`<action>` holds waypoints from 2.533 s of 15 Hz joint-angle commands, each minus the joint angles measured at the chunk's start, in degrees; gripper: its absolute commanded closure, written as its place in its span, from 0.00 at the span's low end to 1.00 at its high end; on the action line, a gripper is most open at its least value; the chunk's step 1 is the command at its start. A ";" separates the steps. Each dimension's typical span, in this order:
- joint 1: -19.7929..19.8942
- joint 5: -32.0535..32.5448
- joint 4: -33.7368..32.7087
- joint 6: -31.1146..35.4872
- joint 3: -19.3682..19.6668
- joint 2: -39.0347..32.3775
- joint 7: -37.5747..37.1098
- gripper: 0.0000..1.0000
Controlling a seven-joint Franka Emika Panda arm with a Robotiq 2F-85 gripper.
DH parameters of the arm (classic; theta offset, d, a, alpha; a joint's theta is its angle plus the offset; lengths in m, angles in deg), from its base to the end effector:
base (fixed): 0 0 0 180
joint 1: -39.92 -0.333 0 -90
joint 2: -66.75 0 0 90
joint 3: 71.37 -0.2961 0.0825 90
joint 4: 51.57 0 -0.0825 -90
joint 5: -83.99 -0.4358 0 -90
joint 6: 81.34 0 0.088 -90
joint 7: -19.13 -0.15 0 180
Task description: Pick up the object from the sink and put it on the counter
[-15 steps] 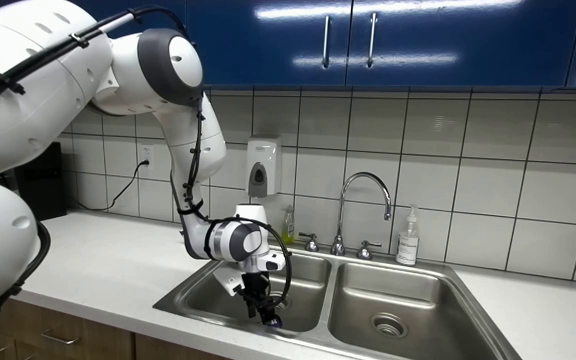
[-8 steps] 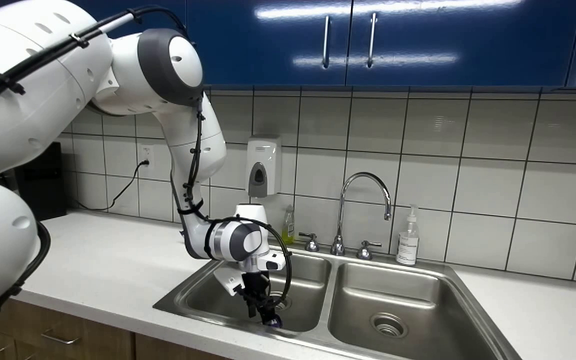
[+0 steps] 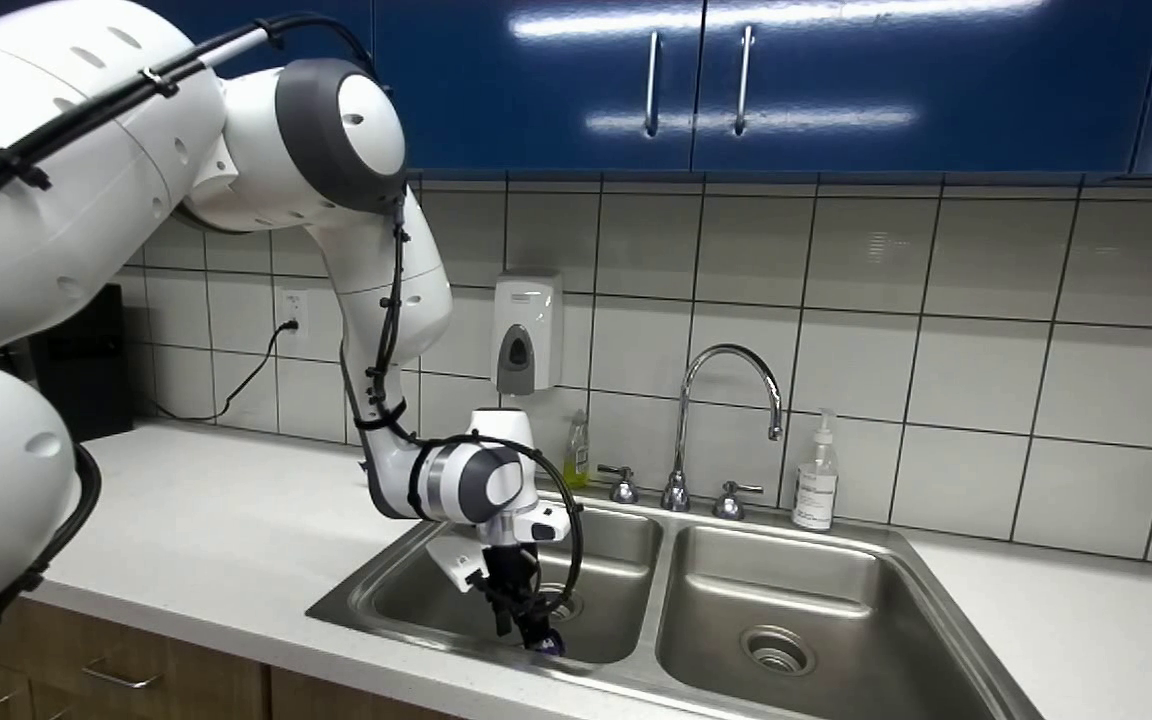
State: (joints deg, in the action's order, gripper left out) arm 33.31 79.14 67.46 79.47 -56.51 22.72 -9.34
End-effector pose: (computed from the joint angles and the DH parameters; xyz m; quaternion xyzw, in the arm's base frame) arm 0.5528 -0.1115 -0.0416 0.9445 -0.3194 0.0087 0.0759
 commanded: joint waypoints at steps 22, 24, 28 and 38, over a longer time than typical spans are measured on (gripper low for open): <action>-2.42 -2.38 -9.44 -0.30 2.19 -8.57 -3.49 0.60; -2.27 -2.53 -9.55 -0.48 2.08 -8.51 -3.44 0.75; -1.96 -2.93 -9.59 -0.78 1.90 -8.58 -3.41 0.80; -4.14 -2.20 -7.62 -3.09 4.41 -4.40 -4.35 0.80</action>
State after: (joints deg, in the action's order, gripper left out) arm 30.82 76.83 58.87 79.47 -53.93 15.58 -12.28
